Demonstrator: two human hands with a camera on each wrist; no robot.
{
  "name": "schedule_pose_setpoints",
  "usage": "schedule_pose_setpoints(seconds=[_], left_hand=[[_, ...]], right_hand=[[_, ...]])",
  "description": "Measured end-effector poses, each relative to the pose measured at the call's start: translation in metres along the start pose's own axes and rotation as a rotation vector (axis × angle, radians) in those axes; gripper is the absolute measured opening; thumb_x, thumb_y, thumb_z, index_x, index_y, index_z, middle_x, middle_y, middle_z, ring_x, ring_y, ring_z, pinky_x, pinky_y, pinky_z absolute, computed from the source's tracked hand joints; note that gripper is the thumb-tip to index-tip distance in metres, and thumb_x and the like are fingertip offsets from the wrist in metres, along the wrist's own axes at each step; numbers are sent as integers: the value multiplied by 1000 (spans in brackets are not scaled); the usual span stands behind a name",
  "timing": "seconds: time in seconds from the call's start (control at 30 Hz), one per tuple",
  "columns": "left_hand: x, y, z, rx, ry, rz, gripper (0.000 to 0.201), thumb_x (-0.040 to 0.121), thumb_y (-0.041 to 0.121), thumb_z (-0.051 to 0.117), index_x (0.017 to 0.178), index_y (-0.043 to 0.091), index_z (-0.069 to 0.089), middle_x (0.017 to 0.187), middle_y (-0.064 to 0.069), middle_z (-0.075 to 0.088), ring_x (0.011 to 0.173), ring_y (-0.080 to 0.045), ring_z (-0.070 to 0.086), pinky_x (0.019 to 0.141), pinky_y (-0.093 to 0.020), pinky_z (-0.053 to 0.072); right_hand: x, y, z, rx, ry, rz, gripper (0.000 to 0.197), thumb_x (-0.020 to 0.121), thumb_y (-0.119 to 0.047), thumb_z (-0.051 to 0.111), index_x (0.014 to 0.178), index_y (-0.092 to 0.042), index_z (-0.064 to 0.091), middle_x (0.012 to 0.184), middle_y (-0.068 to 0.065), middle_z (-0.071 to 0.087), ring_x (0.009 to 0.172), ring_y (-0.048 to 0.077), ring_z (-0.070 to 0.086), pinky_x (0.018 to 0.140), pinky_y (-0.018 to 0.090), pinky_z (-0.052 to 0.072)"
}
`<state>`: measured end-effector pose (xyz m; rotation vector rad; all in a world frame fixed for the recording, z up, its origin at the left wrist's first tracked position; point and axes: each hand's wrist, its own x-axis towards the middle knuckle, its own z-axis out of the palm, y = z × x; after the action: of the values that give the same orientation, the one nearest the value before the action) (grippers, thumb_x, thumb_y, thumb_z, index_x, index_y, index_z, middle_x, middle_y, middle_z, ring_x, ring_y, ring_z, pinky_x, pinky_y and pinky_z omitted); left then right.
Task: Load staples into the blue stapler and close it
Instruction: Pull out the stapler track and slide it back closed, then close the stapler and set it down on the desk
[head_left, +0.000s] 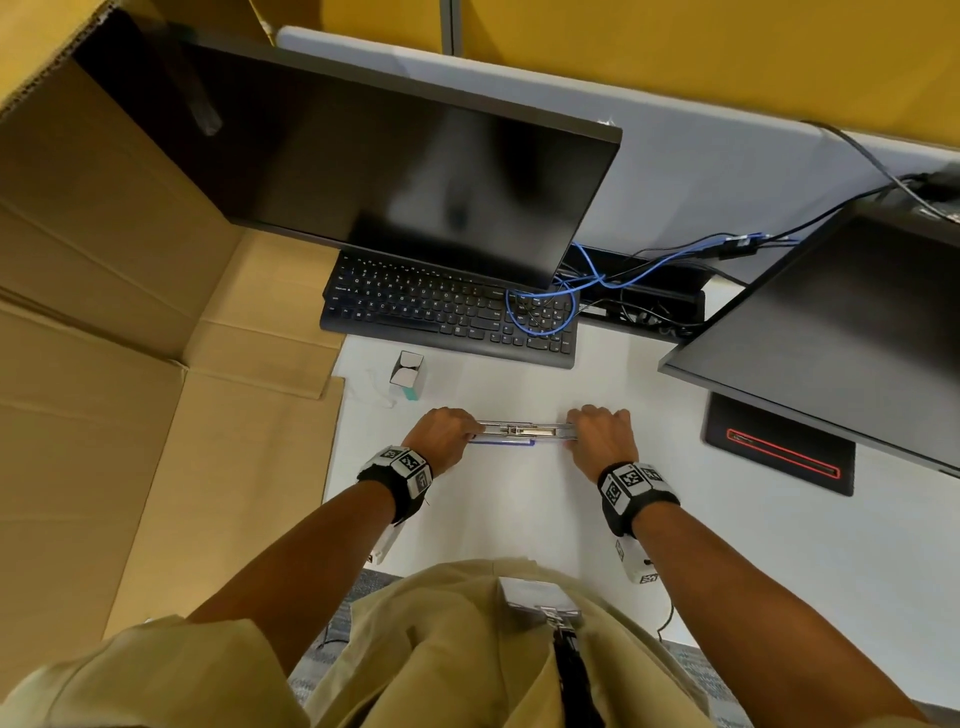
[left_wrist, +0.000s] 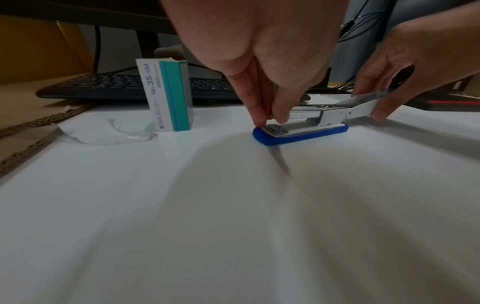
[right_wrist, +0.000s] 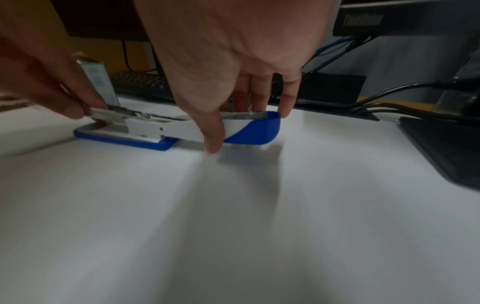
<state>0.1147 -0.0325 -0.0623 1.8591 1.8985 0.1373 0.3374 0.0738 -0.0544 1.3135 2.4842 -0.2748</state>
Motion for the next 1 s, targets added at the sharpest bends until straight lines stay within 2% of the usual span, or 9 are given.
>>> schedule_pose_setpoints(seconds=[0.07,0.17,0.27,0.33,0.43,0.63,0.8,1.0], left_hand=[[1,1,-1,-26,4,-43,23,93,14,50,115,12,60,98,-14,74,80,-32,67,72,-36,57],[2,-1,3,-143,49,-104,38,89,11,57,124,16,41,101,-12,73,79,-31,69,73,-38,59],[3,0,4,-188,55,-129,46,88,10,60,128,18,39,106,-11,73,85,-30,70,81,-40,60],[4,-1,5,-212,52,-139,50,88,11,61,132,18,37,110,-11,73,91,-31,70,86,-41,58],[2,-2,7,-240,52,-156,58,87,12,63,137,17,34,115,-11,71,98,-33,68,89,-41,55],[-4,-6,5,-339,29,-173,68,80,15,72,137,19,35,117,-12,70,104,-32,66,95,-44,53],[-8,-10,4,-467,-34,-237,86,74,17,78,140,25,25,133,-11,60,121,-31,55,107,-48,44],[-11,-8,6,-523,-25,-260,91,75,14,77,145,28,21,140,-8,51,123,-28,53,107,-45,45]], right_hand=[[0,1,-5,17,21,8,19,88,-23,62,105,-18,65,97,3,66,91,26,62,85,40,42],[-1,0,-18,130,61,30,25,82,-24,70,106,-18,66,98,2,68,91,26,63,81,37,43],[-2,-12,-32,276,108,-2,24,76,-23,76,96,-15,66,94,2,66,83,25,62,69,29,42],[-1,-23,-36,326,106,-37,19,76,-17,76,90,-12,65,91,5,64,79,25,60,65,28,41],[3,-37,-34,397,91,-86,20,74,-13,76,90,-10,64,91,8,63,74,22,53,67,27,40],[14,-68,-23,352,53,-178,27,81,-16,74,107,-11,68,102,9,61,86,27,62,77,30,49],[19,-83,-12,309,-7,-200,26,86,-11,66,112,-9,68,110,11,57,90,31,64,81,32,51],[23,-81,-8,304,-41,-211,29,87,-10,64,116,-10,65,112,12,56,96,32,62,82,35,51]])
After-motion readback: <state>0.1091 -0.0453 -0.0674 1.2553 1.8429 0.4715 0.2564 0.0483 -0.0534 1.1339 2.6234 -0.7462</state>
